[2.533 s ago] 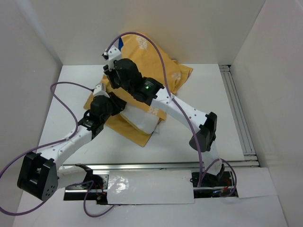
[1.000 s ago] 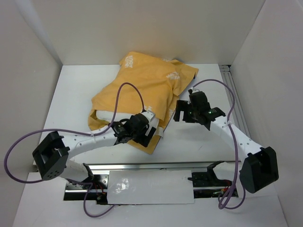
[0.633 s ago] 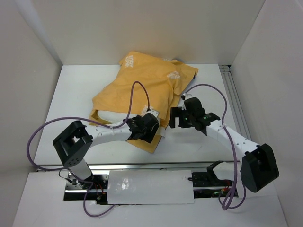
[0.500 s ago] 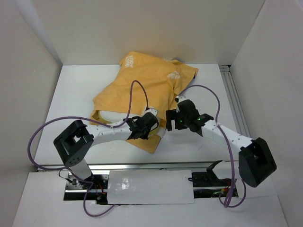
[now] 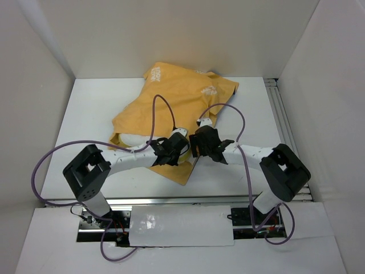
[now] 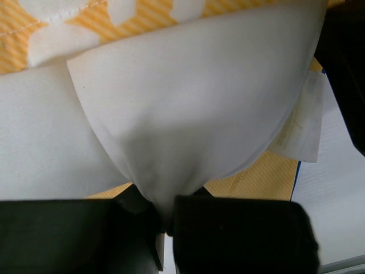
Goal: Put the pillow into the pillowcase
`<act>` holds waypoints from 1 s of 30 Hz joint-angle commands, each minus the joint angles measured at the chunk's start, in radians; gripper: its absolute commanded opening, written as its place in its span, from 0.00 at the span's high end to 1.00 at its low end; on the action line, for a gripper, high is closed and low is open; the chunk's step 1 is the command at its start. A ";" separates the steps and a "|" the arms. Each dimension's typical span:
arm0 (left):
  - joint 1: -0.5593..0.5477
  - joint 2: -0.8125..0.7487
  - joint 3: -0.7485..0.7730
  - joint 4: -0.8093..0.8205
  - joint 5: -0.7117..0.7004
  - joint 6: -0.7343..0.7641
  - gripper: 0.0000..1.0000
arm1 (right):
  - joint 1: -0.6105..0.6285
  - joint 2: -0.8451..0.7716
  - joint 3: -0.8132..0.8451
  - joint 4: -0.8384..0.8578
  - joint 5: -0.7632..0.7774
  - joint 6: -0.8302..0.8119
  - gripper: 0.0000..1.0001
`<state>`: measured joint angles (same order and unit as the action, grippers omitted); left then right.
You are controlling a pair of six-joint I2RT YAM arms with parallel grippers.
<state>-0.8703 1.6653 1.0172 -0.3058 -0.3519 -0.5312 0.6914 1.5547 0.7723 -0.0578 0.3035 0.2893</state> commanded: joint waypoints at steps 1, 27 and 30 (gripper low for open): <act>0.013 -0.047 0.003 0.053 -0.015 -0.023 1.00 | 0.007 -0.014 0.035 0.173 0.085 0.036 0.16; 0.042 -0.081 0.446 -0.138 -0.136 -0.191 1.00 | 0.092 -0.454 0.130 0.016 -0.053 -0.050 1.00; 0.051 -0.070 0.548 -0.148 -0.146 -0.223 1.00 | 0.102 -0.541 0.179 -0.039 -0.203 -0.091 1.00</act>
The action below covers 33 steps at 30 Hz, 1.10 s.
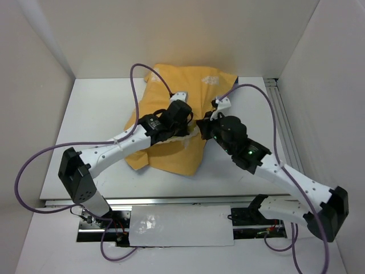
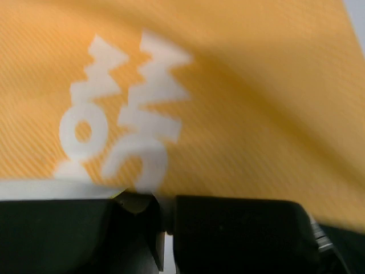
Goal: Put the pillow into the pillowcase
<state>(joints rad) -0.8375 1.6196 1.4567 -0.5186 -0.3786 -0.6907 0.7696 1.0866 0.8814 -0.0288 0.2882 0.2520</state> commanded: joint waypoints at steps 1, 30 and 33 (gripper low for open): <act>0.018 -0.012 0.132 0.065 -0.137 -0.076 1.00 | 0.033 -0.082 0.111 -0.088 -0.222 -0.065 1.00; 0.117 -0.461 -0.519 0.031 0.061 -0.176 0.15 | 0.060 -0.145 0.108 -0.338 -0.356 -0.103 0.23; 0.127 -0.494 -0.532 -0.094 0.017 -0.251 0.10 | 0.060 -0.145 0.085 -0.287 -0.304 -0.114 0.03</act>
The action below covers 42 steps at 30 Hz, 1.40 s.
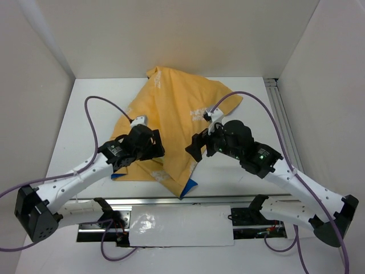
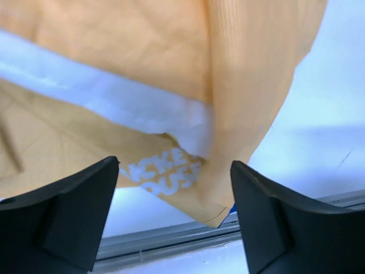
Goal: Put the pillow into the pillowcase
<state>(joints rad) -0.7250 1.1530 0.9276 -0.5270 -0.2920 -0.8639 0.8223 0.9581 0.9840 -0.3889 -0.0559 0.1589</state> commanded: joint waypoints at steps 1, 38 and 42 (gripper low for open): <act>0.030 -0.038 -0.003 -0.115 -0.070 -0.096 0.07 | 0.008 -0.004 -0.018 0.108 0.071 -0.021 0.00; 0.507 0.705 0.548 0.168 0.317 0.270 1.00 | -0.489 0.908 0.098 0.363 0.178 0.140 0.13; 0.487 0.616 0.561 0.177 0.335 0.296 0.92 | -0.398 0.745 0.123 0.260 0.290 0.048 0.13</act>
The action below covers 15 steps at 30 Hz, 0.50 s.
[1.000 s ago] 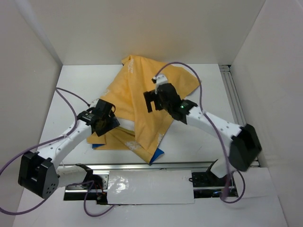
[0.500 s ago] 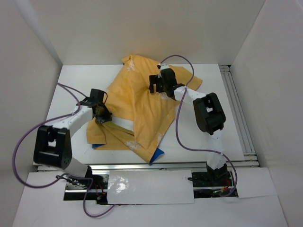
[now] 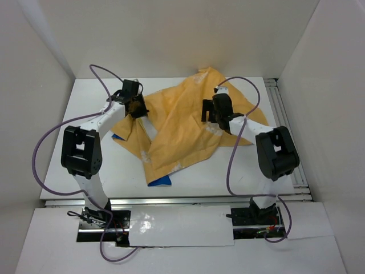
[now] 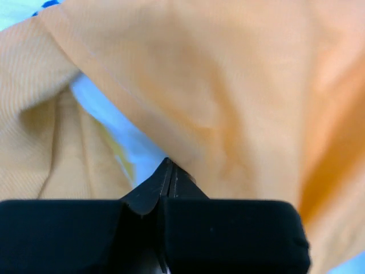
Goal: Put the pillow into the pillowcase
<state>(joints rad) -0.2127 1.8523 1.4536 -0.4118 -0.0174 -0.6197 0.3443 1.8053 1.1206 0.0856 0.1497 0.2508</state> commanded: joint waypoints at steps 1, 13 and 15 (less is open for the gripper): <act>-0.025 -0.120 0.004 0.062 0.074 0.052 0.92 | 0.106 -0.133 -0.001 -0.233 0.162 -0.060 0.10; 0.096 -0.605 -0.389 -0.186 -0.204 -0.181 0.09 | 0.513 -0.035 0.421 -0.383 0.093 -0.393 0.01; 0.125 -0.639 -0.467 -0.196 -0.193 -0.192 0.17 | 0.548 0.063 0.499 -0.432 0.056 -0.447 0.02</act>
<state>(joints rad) -0.1123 1.2232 1.0840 -0.5106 -0.1715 -0.7464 0.8391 1.7672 1.5322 -0.2531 0.2302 -0.0532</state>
